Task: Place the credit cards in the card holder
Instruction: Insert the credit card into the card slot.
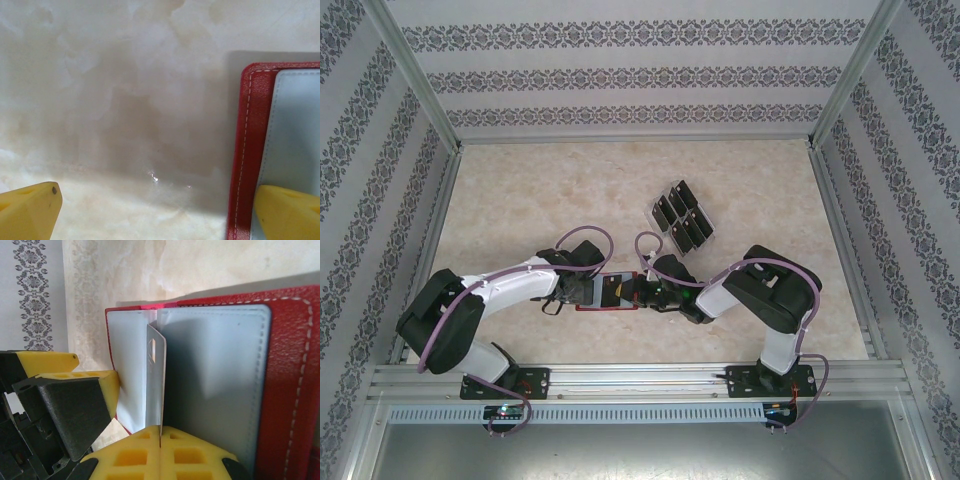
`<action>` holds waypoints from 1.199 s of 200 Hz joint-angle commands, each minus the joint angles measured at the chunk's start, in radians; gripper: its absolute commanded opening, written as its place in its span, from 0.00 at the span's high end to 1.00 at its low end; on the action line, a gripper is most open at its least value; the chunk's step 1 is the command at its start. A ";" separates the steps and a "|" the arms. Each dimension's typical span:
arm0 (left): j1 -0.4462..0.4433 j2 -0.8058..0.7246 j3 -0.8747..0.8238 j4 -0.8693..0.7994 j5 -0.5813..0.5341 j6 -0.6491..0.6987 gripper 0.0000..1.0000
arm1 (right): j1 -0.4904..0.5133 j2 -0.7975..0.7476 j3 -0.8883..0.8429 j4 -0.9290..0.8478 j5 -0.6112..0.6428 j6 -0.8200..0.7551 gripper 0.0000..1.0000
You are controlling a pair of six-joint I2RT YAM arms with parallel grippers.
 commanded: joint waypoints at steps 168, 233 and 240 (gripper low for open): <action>0.013 0.023 -0.034 -0.019 0.011 -0.009 0.01 | 0.009 0.075 0.063 -0.046 0.008 -0.006 1.00; 0.013 0.022 -0.030 -0.018 0.014 -0.008 0.01 | 0.010 0.083 0.065 -0.050 -0.021 -0.010 1.00; 0.013 0.024 -0.030 -0.017 0.014 -0.006 0.01 | 0.010 0.083 0.066 -0.052 -0.024 -0.010 1.00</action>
